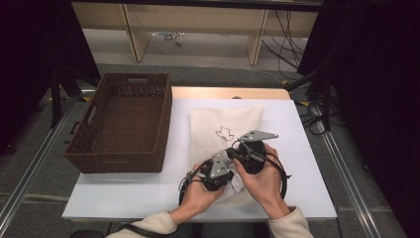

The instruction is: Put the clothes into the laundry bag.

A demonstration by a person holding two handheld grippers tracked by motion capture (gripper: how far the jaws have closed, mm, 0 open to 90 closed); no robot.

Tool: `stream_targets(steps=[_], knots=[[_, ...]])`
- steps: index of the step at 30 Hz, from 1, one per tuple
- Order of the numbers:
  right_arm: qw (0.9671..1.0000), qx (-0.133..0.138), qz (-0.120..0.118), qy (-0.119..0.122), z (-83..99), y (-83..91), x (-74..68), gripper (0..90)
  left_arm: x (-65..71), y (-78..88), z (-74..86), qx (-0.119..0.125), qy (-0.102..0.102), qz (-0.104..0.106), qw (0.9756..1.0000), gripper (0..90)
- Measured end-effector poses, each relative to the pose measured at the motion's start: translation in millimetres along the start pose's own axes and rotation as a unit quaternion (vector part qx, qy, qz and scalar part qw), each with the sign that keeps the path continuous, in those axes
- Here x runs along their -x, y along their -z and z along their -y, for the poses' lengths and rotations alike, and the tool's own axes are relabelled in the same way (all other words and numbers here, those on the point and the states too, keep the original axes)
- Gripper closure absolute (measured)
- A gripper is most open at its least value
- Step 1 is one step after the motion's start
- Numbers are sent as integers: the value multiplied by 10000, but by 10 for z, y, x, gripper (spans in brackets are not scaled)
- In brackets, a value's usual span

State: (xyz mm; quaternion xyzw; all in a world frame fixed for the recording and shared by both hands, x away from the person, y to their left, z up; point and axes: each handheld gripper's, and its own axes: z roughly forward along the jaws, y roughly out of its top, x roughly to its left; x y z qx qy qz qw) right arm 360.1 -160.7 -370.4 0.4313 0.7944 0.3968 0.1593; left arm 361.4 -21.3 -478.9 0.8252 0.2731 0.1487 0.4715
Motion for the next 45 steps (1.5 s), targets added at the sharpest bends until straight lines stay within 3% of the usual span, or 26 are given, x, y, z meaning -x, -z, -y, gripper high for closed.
stream_targets(steps=[1, 2, 3, 4, 5, 6, 7, 8, 9, 10, 11, 12, 15, 20, 21, 23, 28, 33, 36, 38, 42, 45], knots=[[9998, 56, -19, 192, -2, -3, 26, 887, 12, -30, 2, -39, 135, 87, 9999, 886], [10000, -2, -53, 22, -8, 8, 13, 887, 2, -53, 1, -43, 102, 45, 9999, 886], [9999, 35, -20, 135, -7, 7, 28, 888, 7, -69, 5, -53, 139, 20, 9999, 885], [10000, 4, 5, 13, -4, 17, 19, 888, -27, -94, 5, -6, -81, -151, 9999, 884], [10000, -9, -2, -33, -8, 20, 25, 888, -11, -109, 8, -13, 68, -106, 9999, 883], [9999, 42, -6, -113, 0, 11, 21, 888, -36, -125, 9, 12, -63, -179, 9998, 881], [10000, 39, 12, -4, -4, 10, 41, 888, -49, -125, 9, -21, -174, -244, 9995, 878], [10000, 6, 29, -35, -7, 20, 44, 887, -21, -136, 21, -31, -47, -103, 9999, 865], [10000, 12, 1, -76, -3, 17, 43, 887, -27, -121, 24, -42, -146, -97, 9998, 832], [10000, 27, 8, -15, -3, 16, 54, 888, -42, -88, 24, -84, -285, -140, 9995, 800], [10000, 23, 5, 0, -2, 14, 59, 887, -22, -77, 29, -25, -148, -65, 9999, 758], [10000, 20, 4, -2, -2, 14, 59, 888, -31, -55, 34, -74, -190, 106, 9997, 707], [10000, 10, 48, 52, -5, 18, 67, 887, -21, 90, 29, -53, -251, 195, 9995, 550], [10000, 0, 29, -13, -8, 18, 53, 887, 22, 380, 68, -51, -422, 391, 9983, 450], [9999, -30, 46, -120, -5, 20, 35, 887, 26, 426, 90, -174, -568, 339, 9977, 441], [10000, -19, 49, -30, -8, 13, 47, 887, 64, 462, 151, -207, -579, 328, 9976, 423], [10000, -49, 3, 2, 0, -12, 35, 886, 81, 391, 262, -590, -849, 272, 9943, 365], [10000, -73, -20, -10, -1, -3, 41, 886, 52, 247, 301, -756, -1137, 273, 9903, 344], [10000, -46, -30, 66, 1, -5, 51, 885, 63, 201, 324, -837, -846, 374, 9922, 353], [9999, -86, 25, -72, 3, 10, 34, 885, 55, 201, 324, -828, -742, 381, 9931, 378], [9999, -112, -14, -39, 5, 10, 24, 885, 34, 201, 334, -854, -523, 441, 9940, 418], [9999, -110, -24, -53, 4, 10, 28, 885, -7, 206, 335, -843, -312, 444, 9950, 496]])
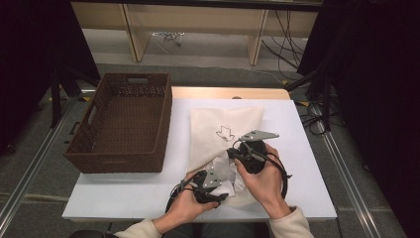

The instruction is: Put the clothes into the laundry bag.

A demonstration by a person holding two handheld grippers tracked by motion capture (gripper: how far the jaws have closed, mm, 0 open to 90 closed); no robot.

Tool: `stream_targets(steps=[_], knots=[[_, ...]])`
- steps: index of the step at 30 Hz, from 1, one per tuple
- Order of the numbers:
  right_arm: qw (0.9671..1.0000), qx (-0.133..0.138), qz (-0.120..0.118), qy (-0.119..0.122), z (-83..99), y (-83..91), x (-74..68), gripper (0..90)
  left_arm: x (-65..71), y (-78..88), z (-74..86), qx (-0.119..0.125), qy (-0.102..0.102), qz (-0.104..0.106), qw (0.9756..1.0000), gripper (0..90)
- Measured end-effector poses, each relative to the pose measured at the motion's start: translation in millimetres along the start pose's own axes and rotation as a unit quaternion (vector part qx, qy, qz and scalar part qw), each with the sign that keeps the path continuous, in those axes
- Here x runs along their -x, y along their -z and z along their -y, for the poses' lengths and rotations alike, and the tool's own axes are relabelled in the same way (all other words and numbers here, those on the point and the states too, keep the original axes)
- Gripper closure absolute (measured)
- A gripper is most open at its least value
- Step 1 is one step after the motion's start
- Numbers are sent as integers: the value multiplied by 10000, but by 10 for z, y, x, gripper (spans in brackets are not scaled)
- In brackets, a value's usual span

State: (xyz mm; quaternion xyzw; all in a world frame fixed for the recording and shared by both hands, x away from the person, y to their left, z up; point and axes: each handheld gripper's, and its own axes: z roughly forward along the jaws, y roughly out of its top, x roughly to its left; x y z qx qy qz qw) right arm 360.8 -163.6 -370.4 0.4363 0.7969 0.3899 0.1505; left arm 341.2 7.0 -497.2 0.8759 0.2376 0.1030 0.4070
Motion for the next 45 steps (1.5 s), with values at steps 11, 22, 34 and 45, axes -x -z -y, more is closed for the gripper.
stream_targets(steps=[11, 22, 34, 45], knots=[[10000, 5, 9, 33, 7, 3, 1, 885, -14, 0, 8, 75, 119, -182, 9997, 674], [10000, -4, 26, -22, 4, 9, -21, 886, -30, -2, -21, 139, 370, -148, 9991, 777], [9999, 96, 30, 80, -4, 12, -2, 886, -41, -25, -176, 444, 254, -358, 9980, 782], [9999, 106, 43, -29, -1, 3, 44, 886, -91, -280, -315, 708, 413, -652, 9945, 772]])
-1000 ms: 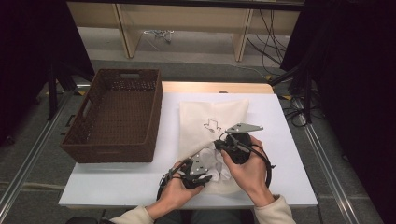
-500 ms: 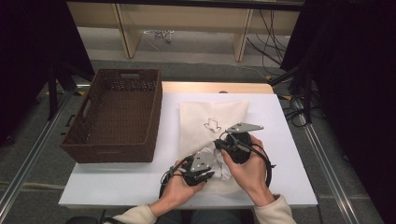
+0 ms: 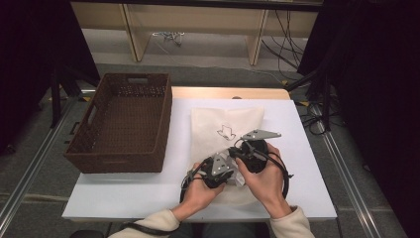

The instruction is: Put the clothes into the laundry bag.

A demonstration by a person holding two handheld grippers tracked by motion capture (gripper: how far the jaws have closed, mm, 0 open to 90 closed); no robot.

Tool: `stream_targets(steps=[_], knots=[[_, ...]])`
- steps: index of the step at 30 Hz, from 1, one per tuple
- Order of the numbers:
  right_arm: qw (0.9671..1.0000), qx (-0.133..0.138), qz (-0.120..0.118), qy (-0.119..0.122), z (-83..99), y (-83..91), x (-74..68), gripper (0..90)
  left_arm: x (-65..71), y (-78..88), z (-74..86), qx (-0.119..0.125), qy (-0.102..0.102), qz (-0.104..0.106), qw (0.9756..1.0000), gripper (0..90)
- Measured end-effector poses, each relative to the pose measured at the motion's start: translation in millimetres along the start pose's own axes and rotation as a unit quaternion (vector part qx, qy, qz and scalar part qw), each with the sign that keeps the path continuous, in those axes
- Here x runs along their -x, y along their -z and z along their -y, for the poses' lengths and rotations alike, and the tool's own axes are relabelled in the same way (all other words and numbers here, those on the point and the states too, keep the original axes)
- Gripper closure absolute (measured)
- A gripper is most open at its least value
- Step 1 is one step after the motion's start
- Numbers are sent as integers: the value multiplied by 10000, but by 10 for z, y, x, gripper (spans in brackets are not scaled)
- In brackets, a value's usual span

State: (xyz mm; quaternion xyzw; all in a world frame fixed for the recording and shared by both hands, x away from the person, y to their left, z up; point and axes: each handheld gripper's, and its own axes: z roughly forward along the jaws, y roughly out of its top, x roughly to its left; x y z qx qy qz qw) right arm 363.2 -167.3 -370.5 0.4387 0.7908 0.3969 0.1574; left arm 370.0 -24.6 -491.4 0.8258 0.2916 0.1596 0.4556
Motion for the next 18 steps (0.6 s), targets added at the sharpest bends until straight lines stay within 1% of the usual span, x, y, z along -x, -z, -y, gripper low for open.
stream_targets(steps=[1, 2, 3, 4, 5, 6, 7, 8, 9, 10, 11, 12, 13, 14, 15, 16, 17, 18], knots=[[10000, -10, -9, -25, -2, 6, -1, 885, -24, -11, -10, 18, -202, -177, 9996, 771], [10000, -18, -4, 36, -8, 16, 4, 885, -4, -33, -11, 59, -75, -108, 9999, 769], [10000, 14, 11, 96, -11, 15, 11, 885, -22, -43, -23, -7, -175, -91, 9998, 765], [10000, 23, 5, 54, -15, 11, 8, 886, -14, -74, -18, 100, -109, -133, 9998, 757], [10000, 0, 24, 38, -17, 14, 13, 885, -27, -73, -16, 17, -190, -157, 9997, 742], [10000, -14, -11, -7, -13, 9, 14, 885, -27, -71, -11, -23, -232, -167, 9996, 714], [10000, -54, 3, -57, -9, 8, 11, 885, -6, -74, 5, -29, -187, 41, 9998, 685], [9999, -72, -9, -110, -4, 9, 4, 885, 10, -61, 15, -1, -197, 93, 9998, 639], [10000, -32, 5, -7, -1, 0, 12, 885, 23, -37, 22, 16, -222, 72, 9997, 603], [10000, -41, -20, -22, -3, 3, 4, 885, 43, -13, 31, 71, -172, 50, 9998, 572], [9999, -58, -33, -109, -9, 10, -7, 885, 36, 19, 29, 82, -290, 94, 9995, 533], [10000, -39, -6, -34, -15, 10, 1, 885, 52, 55, 33, 144, -255, 196, 9994, 504], [10000, -18, -42, 11, -17, 6, 12, 885, 58, 95, 34, 180, -319, 236, 9990, 487], [10000, 4, -16, -6, -15, 14, 15, 885, 67, 139, 37, 193, -355, 282, 9988, 472], [10000, -12, 10, 64, -13, 17, 23, 885, 61, 201, 28, 21, -521, 330, 9981, 461], [10000, -26, 2, -90, -9, 17, 9, 885, 74, 274, 31, 48, -628, 308, 9975, 454], [10000, -14, 18, -64, -11, 23, 6, 885, 93, 321, 38, 94, -647, 345, 9973, 447], [10000, 7, 25, 13, -17, 33, 14, 885, 91, 376, 46, 43, -787, 339, 9963, 443]])
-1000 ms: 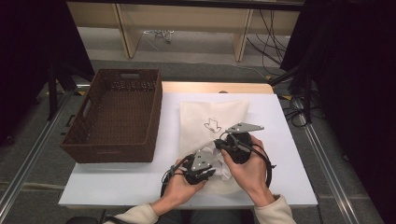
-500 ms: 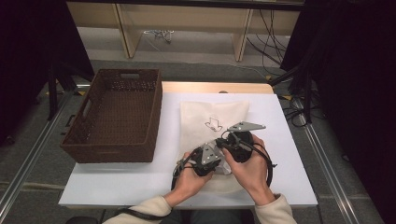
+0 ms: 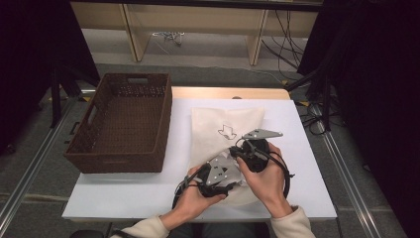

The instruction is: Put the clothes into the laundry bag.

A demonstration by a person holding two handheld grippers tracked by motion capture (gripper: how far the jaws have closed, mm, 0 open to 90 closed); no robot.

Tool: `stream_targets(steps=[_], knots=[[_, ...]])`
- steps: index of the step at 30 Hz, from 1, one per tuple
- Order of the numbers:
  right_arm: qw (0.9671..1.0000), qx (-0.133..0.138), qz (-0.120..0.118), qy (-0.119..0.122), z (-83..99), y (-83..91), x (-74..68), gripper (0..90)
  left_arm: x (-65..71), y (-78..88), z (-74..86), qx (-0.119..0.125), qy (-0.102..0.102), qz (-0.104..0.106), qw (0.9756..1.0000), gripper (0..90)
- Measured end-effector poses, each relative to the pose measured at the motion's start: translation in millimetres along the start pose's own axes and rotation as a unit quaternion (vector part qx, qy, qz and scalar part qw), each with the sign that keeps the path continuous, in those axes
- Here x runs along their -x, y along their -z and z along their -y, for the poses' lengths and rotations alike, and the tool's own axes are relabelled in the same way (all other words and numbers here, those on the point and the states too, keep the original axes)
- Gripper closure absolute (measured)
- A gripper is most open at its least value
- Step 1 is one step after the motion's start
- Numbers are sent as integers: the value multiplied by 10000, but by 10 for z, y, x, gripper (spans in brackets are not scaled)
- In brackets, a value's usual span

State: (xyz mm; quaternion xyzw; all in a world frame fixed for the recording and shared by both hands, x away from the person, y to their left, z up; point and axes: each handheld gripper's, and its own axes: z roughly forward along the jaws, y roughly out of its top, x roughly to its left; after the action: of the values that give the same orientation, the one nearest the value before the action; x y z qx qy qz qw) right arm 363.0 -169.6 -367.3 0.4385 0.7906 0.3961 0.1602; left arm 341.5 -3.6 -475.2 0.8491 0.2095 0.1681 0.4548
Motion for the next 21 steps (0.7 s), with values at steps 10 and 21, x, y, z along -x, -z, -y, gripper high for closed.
stream_targets(steps=[10, 21], knots=[[10000, -57, -10, -37, -2, -8, -33, 886, 87, -27, 150, -377, -267, 132, 9988, 547], [10000, -11, -57, -35, 1, -10, -14, 886, 97, -236, 105, -432, -120, 1, 9990, 787]])
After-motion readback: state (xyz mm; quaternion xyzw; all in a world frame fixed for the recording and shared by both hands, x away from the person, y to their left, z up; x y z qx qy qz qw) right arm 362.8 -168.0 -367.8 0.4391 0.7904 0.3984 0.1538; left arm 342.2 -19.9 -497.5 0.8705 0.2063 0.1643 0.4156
